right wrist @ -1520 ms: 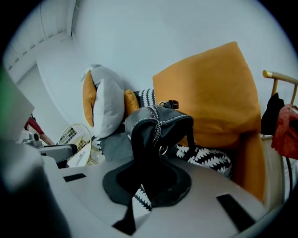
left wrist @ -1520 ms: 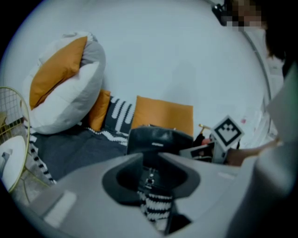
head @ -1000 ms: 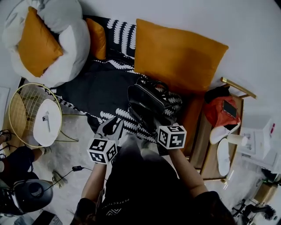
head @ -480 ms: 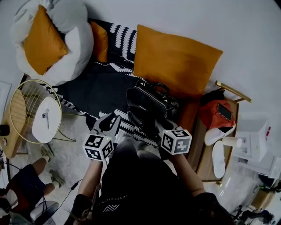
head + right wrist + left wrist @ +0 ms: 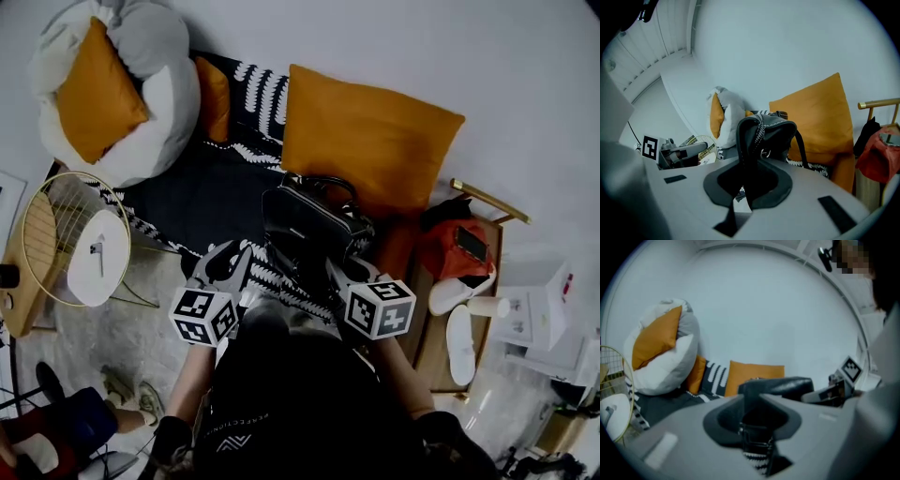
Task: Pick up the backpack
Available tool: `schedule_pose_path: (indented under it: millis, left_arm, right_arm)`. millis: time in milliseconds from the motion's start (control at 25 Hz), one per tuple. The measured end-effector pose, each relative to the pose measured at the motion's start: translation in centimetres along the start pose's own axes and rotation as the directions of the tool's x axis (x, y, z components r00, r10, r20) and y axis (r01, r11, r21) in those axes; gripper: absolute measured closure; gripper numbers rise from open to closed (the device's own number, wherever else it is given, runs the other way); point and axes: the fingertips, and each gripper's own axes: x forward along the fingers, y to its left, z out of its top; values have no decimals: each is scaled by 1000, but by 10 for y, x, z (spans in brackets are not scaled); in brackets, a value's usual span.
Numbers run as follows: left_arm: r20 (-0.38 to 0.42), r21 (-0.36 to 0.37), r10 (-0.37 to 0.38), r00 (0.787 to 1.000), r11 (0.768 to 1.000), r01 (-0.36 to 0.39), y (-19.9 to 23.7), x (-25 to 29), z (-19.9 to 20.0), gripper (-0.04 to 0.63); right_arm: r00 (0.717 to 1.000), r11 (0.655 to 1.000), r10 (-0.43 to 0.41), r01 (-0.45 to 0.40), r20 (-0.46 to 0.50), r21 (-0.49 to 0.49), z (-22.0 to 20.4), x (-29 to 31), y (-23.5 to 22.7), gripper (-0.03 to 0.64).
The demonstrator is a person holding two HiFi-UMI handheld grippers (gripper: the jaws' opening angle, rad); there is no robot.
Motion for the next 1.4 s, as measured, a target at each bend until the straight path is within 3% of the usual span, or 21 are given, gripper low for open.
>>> schedule_pose_path:
  millis: [520,1400]
  left_arm:
    - [124,-18,41,991,999,-39,5,-22,46,491]
    - [137,12,19,990,1000,-21,-8,-31,55,491]
  right_arm:
    - [996,997,56,-53,70,-48,31,-27,18,597]
    - [988,998,32,-24,151,-51,53,-36,15,598]
